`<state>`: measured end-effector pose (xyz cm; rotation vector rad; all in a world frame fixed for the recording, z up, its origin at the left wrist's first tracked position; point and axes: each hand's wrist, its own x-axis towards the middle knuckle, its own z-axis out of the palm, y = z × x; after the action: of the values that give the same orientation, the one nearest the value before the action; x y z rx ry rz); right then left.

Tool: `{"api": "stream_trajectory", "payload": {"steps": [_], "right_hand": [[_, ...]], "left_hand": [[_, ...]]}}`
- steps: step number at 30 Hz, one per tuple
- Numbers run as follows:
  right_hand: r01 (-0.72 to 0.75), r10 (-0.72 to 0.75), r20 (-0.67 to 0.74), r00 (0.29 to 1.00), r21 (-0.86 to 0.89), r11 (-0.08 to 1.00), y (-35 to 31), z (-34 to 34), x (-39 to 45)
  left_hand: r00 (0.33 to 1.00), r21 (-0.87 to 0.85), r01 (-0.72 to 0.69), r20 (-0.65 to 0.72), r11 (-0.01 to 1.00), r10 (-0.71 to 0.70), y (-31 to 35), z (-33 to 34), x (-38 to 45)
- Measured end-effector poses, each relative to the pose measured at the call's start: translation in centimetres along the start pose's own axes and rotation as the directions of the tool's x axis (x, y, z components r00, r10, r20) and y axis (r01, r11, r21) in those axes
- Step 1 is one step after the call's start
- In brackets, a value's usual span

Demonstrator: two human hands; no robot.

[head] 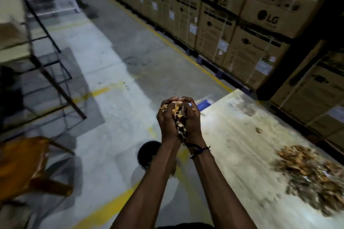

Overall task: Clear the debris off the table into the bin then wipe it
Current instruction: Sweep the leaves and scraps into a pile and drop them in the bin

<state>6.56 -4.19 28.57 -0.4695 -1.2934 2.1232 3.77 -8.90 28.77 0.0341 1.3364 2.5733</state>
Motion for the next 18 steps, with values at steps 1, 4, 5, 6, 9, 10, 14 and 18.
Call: {"api": "stream_trajectory", "payload": {"steps": [1, 4, 5, 6, 9, 10, 14, 18], "right_hand": [[-0.011, 0.012, 0.003, 1.0, -0.015, 1.0, 1.4, 1.9, -0.2], [-0.04, 0.04, -0.006, 0.999, -0.046, 0.998, 5.6, 6.7, -0.2], [-0.057, 0.057, -0.01, 0.998, -0.063, 0.996, 6.9, 8.0, -0.3], [-0.083, 0.082, -0.018, 0.996, -0.056, 0.995, 8.2, 9.3, -0.4], [-0.169, 0.167, -0.045, 0.985, -0.067, 0.983, 11.5, 11.5, -0.7], [-0.216, 0.213, -0.06, 0.975, -0.053, 0.975, 12.6, 11.9, -0.7], [-0.348, 0.341, -0.152, 0.928, -0.028, 0.937, 16.7, 12.5, 0.0], [-0.456, 0.441, -0.233, 0.867, -0.016, 0.89, 21.3, 12.2, 1.3]], "left_hand": [[1.0, -0.002, -0.003, -0.014, 1.0, 0.003, 1.0, -2.0, 1.0], [0.997, 0.016, 0.019, -0.07, 1.0, -0.017, 3.1, -7.5, 3.9], [0.996, 0.027, 0.028, -0.09, 0.999, -0.026, 3.6, -9.1, 4.8], [0.993, 0.034, 0.042, -0.107, 0.999, -0.038, 3.9, -10.7, 5.6], [0.982, 0.021, 0.109, -0.16, 0.994, -0.104, 4.1, -14.4, 7.2], [0.976, 0.02, 0.133, -0.178, 0.991, -0.127, 3.8, -15.4, 7.8], [0.936, 0.012, 0.268, -0.239, 0.963, -0.257, 2.0, -18.7, 9.7], [0.877, 0.039, 0.387, -0.326, 0.921, -0.354, -0.7, -21.7, 12.5]]}}
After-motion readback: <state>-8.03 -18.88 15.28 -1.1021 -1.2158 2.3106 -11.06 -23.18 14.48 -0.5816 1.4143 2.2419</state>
